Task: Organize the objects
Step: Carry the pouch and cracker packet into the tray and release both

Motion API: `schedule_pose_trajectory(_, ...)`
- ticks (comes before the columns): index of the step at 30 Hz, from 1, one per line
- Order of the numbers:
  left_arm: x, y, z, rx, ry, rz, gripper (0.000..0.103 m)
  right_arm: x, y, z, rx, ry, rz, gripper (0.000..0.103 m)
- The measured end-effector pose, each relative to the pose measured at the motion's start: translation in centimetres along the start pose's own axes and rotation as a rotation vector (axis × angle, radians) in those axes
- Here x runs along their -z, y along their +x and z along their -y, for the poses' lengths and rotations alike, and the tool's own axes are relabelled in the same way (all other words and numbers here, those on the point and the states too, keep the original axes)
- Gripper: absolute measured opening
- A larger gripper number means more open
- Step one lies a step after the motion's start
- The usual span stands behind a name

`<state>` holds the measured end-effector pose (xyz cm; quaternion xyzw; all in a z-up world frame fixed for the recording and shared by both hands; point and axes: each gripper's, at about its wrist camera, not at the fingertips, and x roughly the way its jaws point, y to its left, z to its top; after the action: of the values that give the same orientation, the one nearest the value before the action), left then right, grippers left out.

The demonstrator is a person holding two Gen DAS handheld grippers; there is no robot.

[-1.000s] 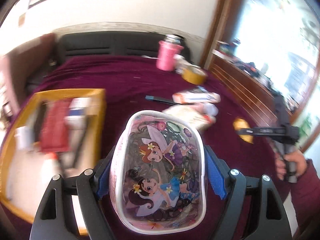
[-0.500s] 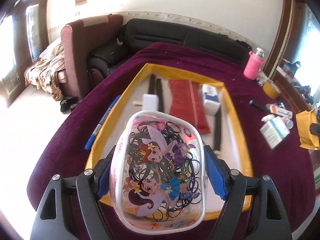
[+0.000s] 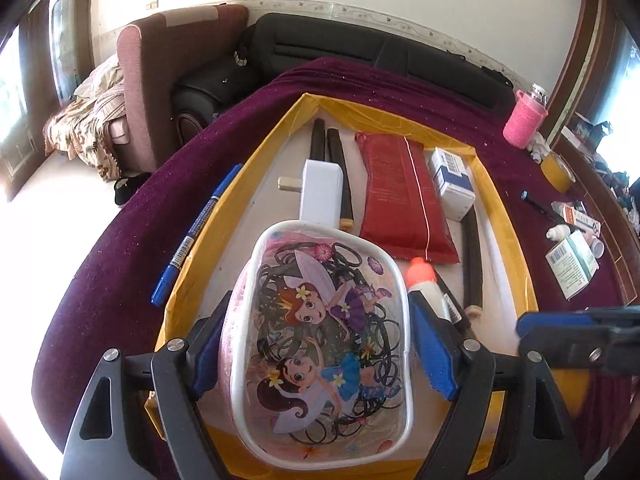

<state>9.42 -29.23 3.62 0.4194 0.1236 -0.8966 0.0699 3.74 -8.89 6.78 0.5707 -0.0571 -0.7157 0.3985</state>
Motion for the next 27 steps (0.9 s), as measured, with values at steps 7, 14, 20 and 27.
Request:
schedule_pose_trajectory(7,-0.3,-1.0,-1.4,0.057,-0.073,0.040,0.078,0.3,1.5,-0.8,0.116,-0.066,-0.007,0.041)
schedule_pose_trajectory(14,-0.8,-3.1,-3.4,0.070,-0.140,0.114,0.078,1.0,-2.9,-2.5,0.160,-0.180,0.061,0.042)
schedule_pose_trajectory(20,-0.7,-3.9,-4.7,0.094,-0.212,0.146,0.078,3.9,-0.4,-3.5,-0.045,-0.159,-0.122,0.052)
schedule_pose_trajectory(27,-0.4,-4.5,-4.2,0.057,-0.194,0.137,0.078,2.6,3.0,-0.3,-0.004,-0.057,-0.127,0.051)
